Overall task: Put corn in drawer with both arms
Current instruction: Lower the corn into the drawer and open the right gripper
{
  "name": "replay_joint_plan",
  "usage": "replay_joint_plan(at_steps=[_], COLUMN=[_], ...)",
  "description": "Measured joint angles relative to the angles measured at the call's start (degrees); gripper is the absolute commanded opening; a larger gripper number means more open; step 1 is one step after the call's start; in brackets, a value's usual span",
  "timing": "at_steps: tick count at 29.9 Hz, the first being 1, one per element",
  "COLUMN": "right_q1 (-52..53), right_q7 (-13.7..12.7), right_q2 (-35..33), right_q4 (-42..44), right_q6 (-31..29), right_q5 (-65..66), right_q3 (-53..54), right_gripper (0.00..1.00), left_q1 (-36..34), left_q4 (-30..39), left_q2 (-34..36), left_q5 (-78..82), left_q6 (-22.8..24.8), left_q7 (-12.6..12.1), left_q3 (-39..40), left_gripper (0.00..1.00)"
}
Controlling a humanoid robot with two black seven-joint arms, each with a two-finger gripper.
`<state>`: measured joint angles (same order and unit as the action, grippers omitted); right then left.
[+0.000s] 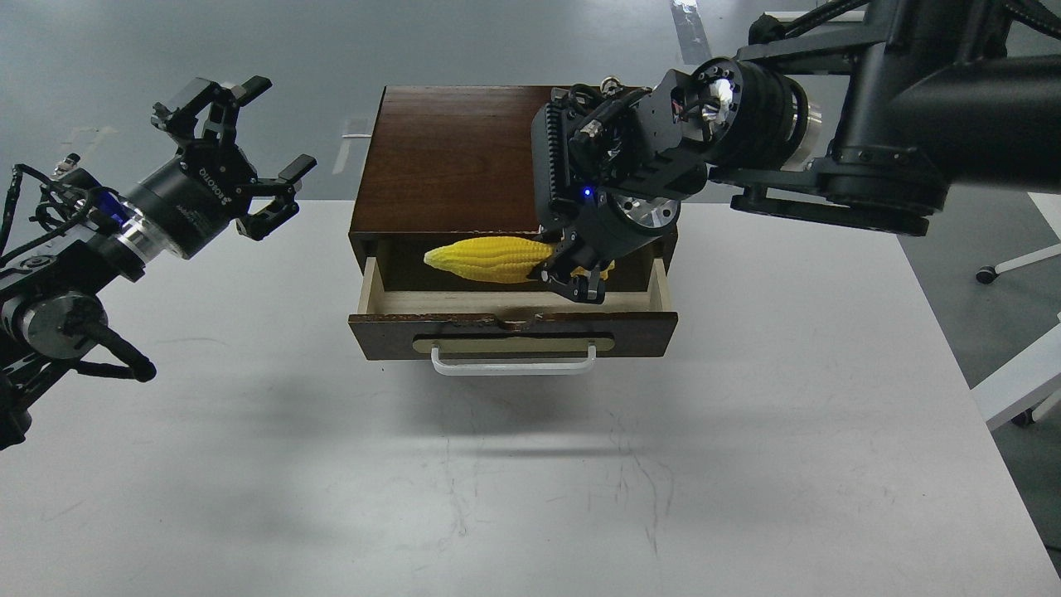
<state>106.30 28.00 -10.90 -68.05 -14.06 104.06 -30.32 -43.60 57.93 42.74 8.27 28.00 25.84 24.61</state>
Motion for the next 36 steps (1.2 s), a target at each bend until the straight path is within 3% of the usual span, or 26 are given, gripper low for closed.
replay_joint_plan(at_steps=[8,10,24,28,36], right_q1=[-0.61,-0.7,-0.74,-0.74,-0.66], right_q7=[0.0,0.0,0.0,0.0,0.0], right_q2=[-0.16,-0.17,-0.26,-0.25,-0.24], right_q4=[0.03,0.03,0.03,0.03,0.03], right_q6=[0.0,0.0,0.0,0.0,0.0], right_q5=[-0.08,-0.12,-0.18,-0.18,-0.18], right_q3=[-0.42,-0.44,-0.37,-0.36,-0.35], right_gripper=[0.44,0.46,0.47,0.54,0.54], left_q1=[0.08,0.08,0.01,0.01,0.0], left_q4=[0.0,0.0,-0.01,-0.01,-0.01], left_q2=[-0.01,-0.02,-0.15,-0.2,-0.2], left_q5=[0.0,0.0,0.0,0.0,0.0], left_q6=[0.0,0.0,0.0,0.0,0.0], left_q7=[0.0,0.0,-0.12,-0.12,-0.17], left_q3=[0.0,0.0,0.0,0.0,0.0], left_gripper=[0.98,0.98,0.98,0.98,0.98])
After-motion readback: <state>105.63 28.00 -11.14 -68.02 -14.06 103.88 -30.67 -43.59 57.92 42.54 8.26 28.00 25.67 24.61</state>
